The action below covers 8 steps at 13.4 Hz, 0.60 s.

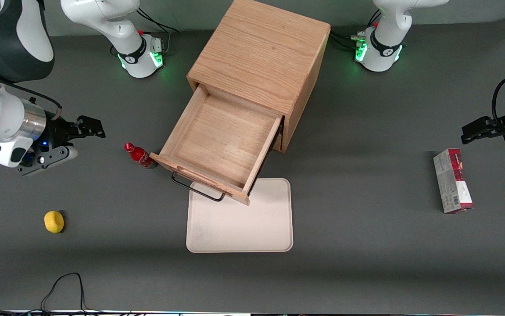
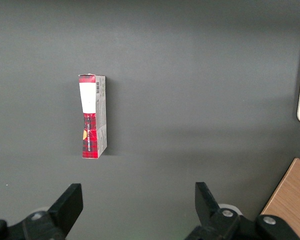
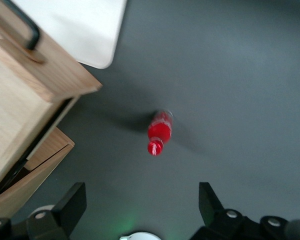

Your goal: Open upper drawer

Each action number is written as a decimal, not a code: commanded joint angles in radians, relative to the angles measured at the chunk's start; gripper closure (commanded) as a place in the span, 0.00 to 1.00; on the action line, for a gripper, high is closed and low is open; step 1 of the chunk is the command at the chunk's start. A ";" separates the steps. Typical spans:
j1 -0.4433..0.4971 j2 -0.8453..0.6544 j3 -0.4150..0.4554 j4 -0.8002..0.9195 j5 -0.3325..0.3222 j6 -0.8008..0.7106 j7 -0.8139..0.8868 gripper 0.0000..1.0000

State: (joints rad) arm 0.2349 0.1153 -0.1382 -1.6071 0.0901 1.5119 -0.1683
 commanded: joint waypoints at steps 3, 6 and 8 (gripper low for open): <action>0.018 -0.111 -0.069 -0.066 0.011 -0.012 0.119 0.01; 0.020 -0.207 -0.069 -0.189 0.019 0.077 0.151 0.00; 0.017 -0.244 -0.057 -0.218 -0.036 0.093 0.153 0.00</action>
State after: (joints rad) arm 0.2375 -0.0485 -0.1998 -1.7373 0.0872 1.5619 -0.0537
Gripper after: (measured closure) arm 0.000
